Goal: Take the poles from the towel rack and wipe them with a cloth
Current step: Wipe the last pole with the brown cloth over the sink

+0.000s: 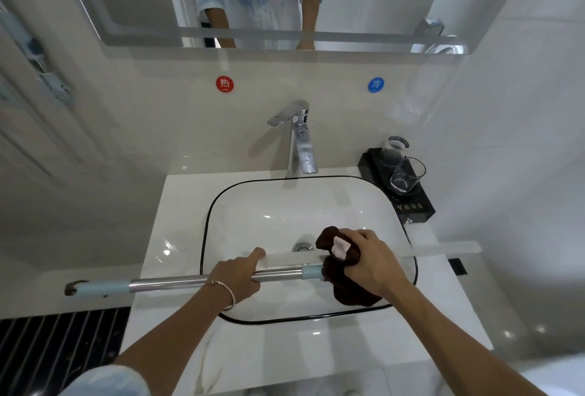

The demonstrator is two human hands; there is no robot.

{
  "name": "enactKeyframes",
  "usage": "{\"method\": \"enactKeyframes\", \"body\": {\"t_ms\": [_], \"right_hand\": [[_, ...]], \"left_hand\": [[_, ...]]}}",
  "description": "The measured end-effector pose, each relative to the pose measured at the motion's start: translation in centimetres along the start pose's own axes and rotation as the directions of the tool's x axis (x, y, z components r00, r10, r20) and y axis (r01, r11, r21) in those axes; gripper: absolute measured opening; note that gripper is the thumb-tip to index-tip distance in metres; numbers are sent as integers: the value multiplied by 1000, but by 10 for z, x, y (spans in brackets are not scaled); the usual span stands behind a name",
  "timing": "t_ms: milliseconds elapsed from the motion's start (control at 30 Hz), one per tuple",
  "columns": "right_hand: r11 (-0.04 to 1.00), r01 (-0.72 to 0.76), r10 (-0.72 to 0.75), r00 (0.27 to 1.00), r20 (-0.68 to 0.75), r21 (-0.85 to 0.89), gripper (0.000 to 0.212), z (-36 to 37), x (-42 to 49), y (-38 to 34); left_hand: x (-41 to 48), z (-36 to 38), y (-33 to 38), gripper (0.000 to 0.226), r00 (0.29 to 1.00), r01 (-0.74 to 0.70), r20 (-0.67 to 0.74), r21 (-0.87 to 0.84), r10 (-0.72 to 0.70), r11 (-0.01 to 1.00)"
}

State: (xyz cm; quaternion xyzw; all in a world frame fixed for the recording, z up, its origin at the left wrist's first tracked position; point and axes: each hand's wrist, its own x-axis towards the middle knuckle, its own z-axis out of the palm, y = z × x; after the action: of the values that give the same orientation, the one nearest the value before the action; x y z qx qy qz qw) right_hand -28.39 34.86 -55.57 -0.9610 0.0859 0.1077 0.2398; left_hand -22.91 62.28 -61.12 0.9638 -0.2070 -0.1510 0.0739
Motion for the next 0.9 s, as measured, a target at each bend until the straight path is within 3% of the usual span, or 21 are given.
{"method": "enactKeyframes", "body": {"t_ms": [133,233,333,433,633,767,833,900], "right_hand": [[998,-36,36,999,-4,-57,59,12,-5,-4],[990,-26,25,1000,-4,-135,56,25,-3,-4],[991,18,-23,999,-33,-134,65,24,3,-8],[993,39,-41,999,-12,-109,52,30,2,-31],[952,137,-166,982,-86,-275,27,89,-6,-94],[929,203,-243,966,-94,-311,31,88,-9,-100],[947,171,-188,982,-36,-271,38,71,-9,-83],[960,92,-115,991,-74,-265,55,48,-10,-57]], "left_hand": [[-7,-5,-14,68,998,59,-17,95,-58,994],[-14,-2,-31,61,997,69,-36,243,-62,968],[-17,5,-33,54,999,1,-49,287,13,958],[-16,9,-30,49,995,-10,-93,240,33,971],[-18,21,-26,60,950,54,-312,225,20,973],[-20,24,-26,54,940,80,-342,219,0,972],[-21,25,-25,52,934,82,-358,208,-2,975],[-22,24,-24,52,930,91,-367,200,-12,975]]}}
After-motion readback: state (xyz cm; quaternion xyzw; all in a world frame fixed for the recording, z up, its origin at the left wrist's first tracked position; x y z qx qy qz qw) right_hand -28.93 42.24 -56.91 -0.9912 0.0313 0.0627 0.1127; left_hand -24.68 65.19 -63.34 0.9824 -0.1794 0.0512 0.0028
